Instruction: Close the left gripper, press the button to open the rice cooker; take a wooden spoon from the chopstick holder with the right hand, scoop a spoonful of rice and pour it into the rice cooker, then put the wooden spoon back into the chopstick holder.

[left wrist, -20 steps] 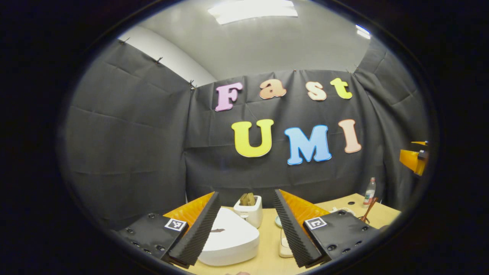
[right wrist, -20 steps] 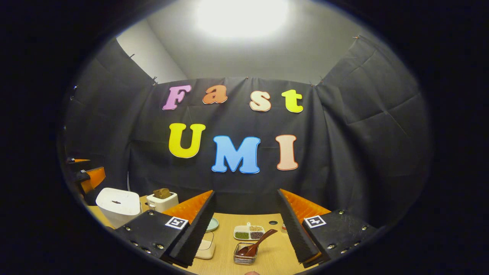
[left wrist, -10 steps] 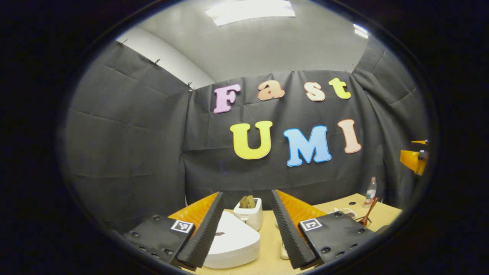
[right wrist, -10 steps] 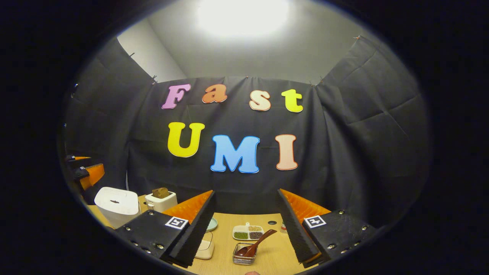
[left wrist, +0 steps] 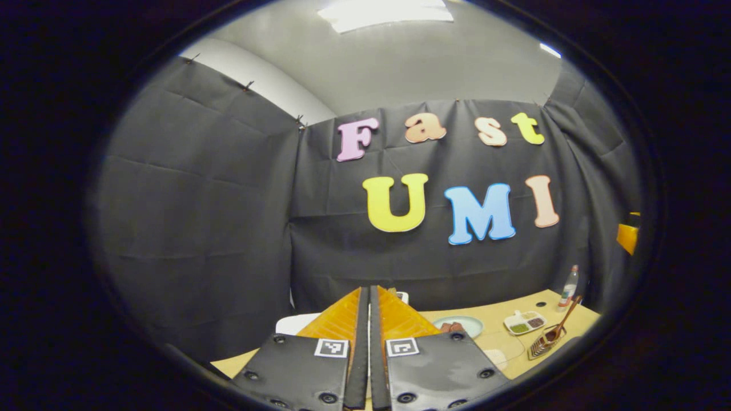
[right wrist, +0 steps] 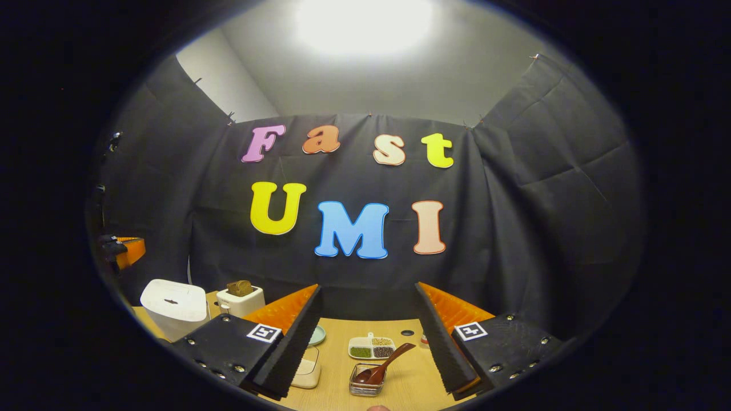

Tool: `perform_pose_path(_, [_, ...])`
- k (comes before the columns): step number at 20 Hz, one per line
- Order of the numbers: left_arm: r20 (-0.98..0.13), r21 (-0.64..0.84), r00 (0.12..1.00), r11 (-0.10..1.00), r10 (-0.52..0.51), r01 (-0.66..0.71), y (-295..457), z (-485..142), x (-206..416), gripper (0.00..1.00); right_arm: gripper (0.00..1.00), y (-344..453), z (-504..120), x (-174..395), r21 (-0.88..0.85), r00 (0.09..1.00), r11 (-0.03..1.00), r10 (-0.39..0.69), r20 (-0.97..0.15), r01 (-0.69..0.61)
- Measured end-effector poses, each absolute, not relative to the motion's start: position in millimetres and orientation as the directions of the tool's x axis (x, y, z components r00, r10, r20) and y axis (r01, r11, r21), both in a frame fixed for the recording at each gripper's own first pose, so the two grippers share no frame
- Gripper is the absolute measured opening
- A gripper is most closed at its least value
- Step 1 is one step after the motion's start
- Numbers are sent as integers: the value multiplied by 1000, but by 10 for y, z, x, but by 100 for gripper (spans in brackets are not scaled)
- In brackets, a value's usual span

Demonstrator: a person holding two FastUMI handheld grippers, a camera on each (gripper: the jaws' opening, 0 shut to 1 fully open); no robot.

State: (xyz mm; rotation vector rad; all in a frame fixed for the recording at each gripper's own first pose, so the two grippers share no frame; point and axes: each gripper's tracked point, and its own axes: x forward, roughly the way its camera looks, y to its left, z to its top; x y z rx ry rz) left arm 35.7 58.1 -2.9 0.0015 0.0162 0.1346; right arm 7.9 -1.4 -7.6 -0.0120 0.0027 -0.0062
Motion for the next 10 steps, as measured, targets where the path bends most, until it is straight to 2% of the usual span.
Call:
perform_pose_path(4, [-70,-33,986,988,150,-153,830,-297,607,8,95,-3,-78,60,-23,1000,1000,-19,-7,19])
perform_pose_path(5, [-91,-38,984,986,155,-159,888,-395,669,11,95,-2,-73,56,-25,1000,999,-23,-7,23])
perform_pose_path(7, [-135,-49,978,985,157,-165,979,-630,778,8,95,7,-71,36,-32,999,999,-30,-10,30])
perform_pose_path(10, [-221,-64,966,986,135,-153,1018,-997,930,11,95,5,-93,6,-45,999,998,-45,-18,44])
